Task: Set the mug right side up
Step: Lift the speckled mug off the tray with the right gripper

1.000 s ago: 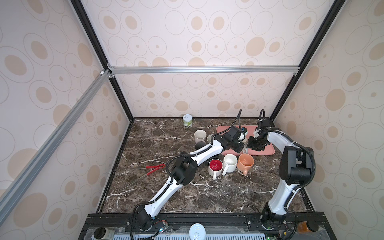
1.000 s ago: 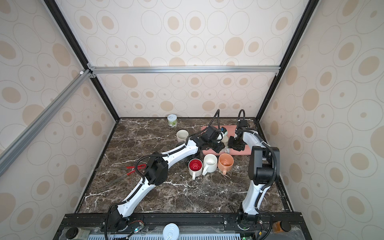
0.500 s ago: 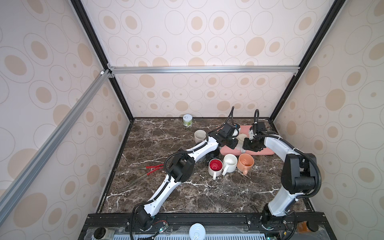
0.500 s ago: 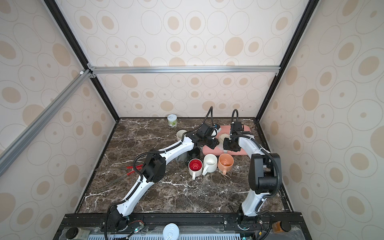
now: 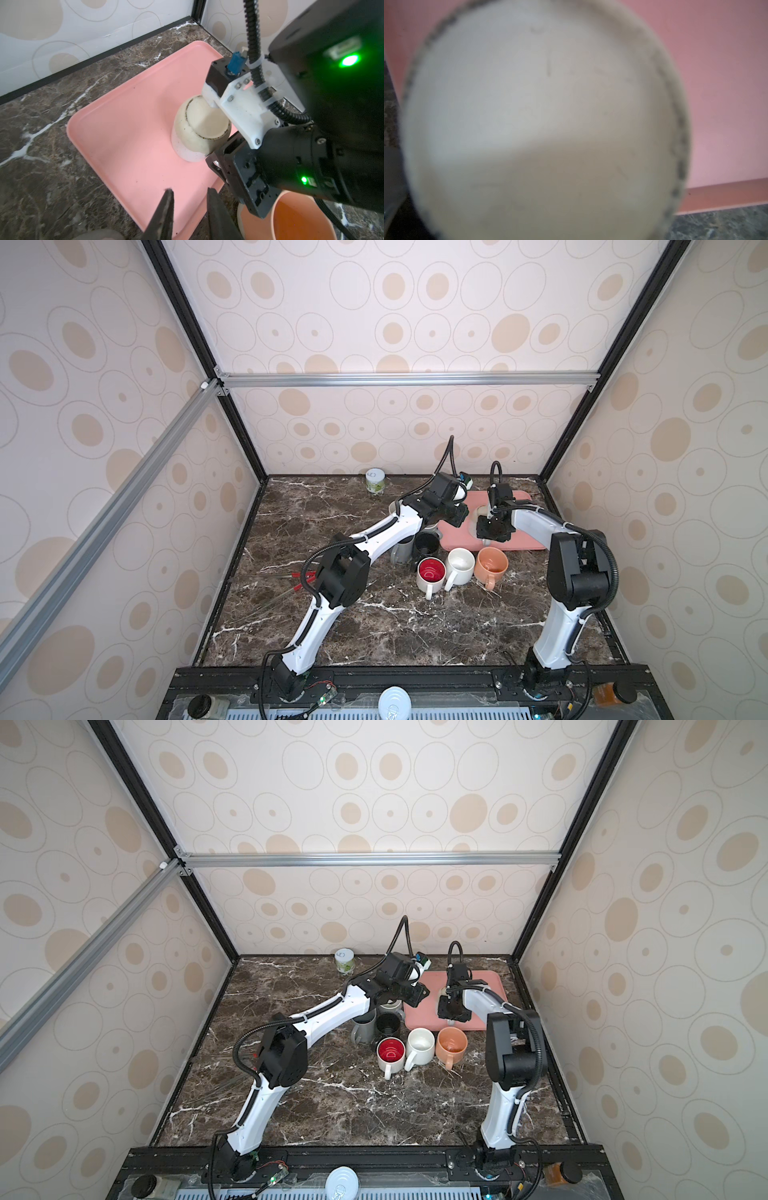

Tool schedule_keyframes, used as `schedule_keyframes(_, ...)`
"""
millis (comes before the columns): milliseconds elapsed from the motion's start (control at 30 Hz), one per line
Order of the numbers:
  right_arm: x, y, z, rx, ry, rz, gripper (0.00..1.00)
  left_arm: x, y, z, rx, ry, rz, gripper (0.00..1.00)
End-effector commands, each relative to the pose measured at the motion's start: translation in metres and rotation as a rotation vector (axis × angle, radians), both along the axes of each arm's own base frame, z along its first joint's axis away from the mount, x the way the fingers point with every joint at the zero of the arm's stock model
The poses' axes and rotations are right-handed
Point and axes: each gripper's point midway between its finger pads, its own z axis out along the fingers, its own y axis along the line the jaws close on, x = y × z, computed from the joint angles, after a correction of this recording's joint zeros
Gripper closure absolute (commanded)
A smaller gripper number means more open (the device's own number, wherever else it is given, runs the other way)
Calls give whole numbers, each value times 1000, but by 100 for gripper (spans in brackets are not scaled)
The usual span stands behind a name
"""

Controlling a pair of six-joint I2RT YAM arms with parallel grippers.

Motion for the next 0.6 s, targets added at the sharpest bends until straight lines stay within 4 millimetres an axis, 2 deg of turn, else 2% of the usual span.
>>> schedule_keyframes(0, 13, -5, 3, -42, -21, -7, 58, 7, 12, 25, -24, -60, 17, 71)
schedule_keyframes(333, 25, -11, 7, -107, -37, 34, 84, 21, 35, 26, -23, -58, 60, 71)
schedule_keyframes(467, 29, -10, 16, -107, -59, 51, 96, 23, 39, 31, -25, -64, 71, 71)
schedule_keyframes(567, 31, -8, 27, -109, -87, 62, 99, 24, 42, 35, -26, -72, 76, 71)
